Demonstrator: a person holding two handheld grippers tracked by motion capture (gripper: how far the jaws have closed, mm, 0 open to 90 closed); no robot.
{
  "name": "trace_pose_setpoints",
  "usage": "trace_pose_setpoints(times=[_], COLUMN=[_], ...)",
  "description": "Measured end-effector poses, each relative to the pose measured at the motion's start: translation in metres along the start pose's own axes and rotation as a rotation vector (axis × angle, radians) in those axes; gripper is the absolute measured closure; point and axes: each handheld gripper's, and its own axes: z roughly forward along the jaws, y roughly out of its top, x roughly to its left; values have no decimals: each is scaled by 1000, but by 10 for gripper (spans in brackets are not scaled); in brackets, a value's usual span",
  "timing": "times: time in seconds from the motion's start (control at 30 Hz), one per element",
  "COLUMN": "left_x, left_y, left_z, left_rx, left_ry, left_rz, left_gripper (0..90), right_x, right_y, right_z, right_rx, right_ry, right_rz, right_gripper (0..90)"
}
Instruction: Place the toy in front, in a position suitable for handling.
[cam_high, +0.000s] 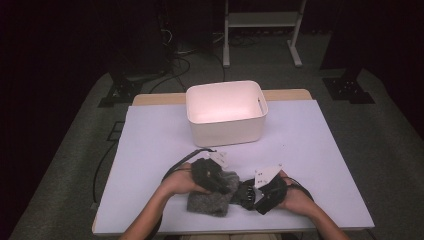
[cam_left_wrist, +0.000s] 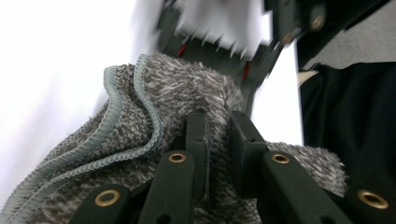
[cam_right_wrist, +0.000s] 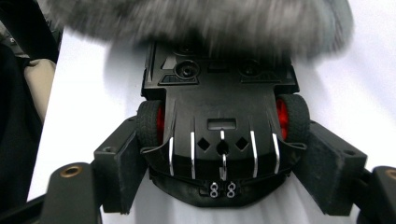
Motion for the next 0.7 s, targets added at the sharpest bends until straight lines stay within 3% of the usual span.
trace_pose_setpoints(times=[0.1,0.3,0.4,0.47,0.5,0.6,0.7], left_x=[-4,-5,-5,-7,-7,-6,-3], left_y=[5,-5,-17,-40,-40,-66,-70], left_z=[3,-6,-15,-31,-31,-51,-57], left_rx=[10,16,15,-8,-8,-26,-41], left_ry=[20,37,58,93,93,128,128], left_rz=[25,15,-2,-39,-39,-104,-116], left_gripper=[796,796,796,795,795,795,795], right_x=[0,0,0,0,0,-1,-1], right_y=[-1,-1,0,0,0,-1,-1], right_z=[0,0,0,0,0,0,0], right_rx=[-4,-3,0,2,2,-3,-4], right_ry=[0,-2,-3,-1,-1,2,-1], right_rz=[-1,-3,-9,-12,-12,-12,-15], right_gripper=[230,230,231,231,231,231,231])
